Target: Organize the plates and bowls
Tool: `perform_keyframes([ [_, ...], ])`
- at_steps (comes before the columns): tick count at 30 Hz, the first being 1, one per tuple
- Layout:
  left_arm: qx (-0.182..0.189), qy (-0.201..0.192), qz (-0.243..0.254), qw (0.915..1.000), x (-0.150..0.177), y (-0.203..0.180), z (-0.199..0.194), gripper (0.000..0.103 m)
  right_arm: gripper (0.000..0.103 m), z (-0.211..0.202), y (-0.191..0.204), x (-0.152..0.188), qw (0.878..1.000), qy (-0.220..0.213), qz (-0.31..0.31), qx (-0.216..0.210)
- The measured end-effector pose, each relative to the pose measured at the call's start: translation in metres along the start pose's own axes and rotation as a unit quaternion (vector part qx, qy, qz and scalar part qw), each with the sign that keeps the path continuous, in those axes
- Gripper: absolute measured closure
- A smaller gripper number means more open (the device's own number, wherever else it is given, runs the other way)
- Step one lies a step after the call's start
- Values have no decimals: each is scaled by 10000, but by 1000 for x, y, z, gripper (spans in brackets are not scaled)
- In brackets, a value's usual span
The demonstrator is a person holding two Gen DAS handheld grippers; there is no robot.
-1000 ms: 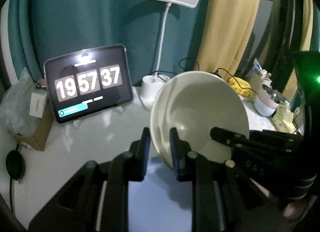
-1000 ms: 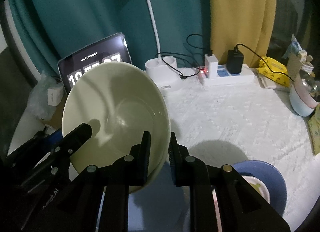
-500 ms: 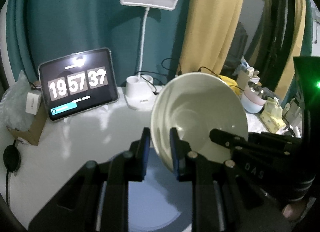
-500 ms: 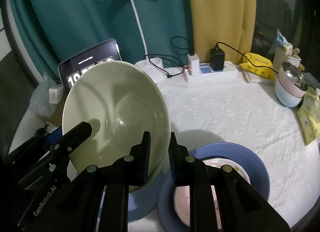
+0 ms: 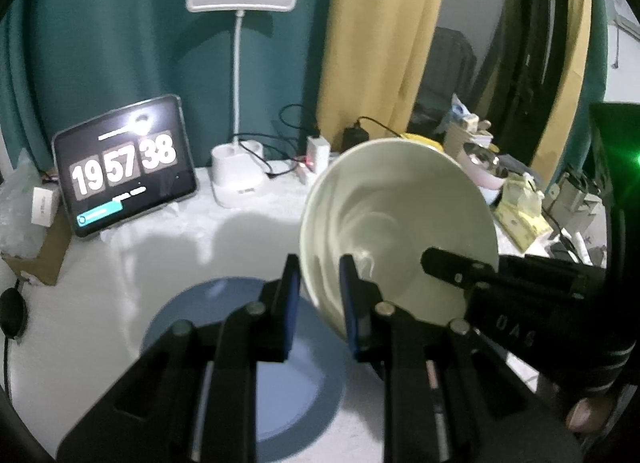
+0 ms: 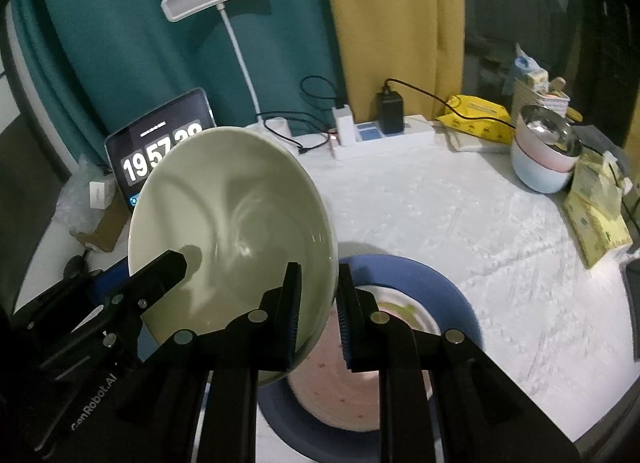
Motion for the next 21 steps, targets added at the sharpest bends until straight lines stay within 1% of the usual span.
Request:
perform_keyframes([
  [11,148,279,174,9993,19,-42,15,83,85,-5,-40,22,9996,121,198,145],
  [21,220,585,298,9976,40,-62,31,83,85,4,-64,42,9986,372,306,239],
])
Point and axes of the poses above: each gripper's, at about its wrist camera, not at the fingertips, and z roughly the way its jaws point, y to its left, x to its underside, the point moved 5 cm from there along z, roughly the way its jaws point, and after that the axes turned 3 degrees about z, right-handed, at the moved point
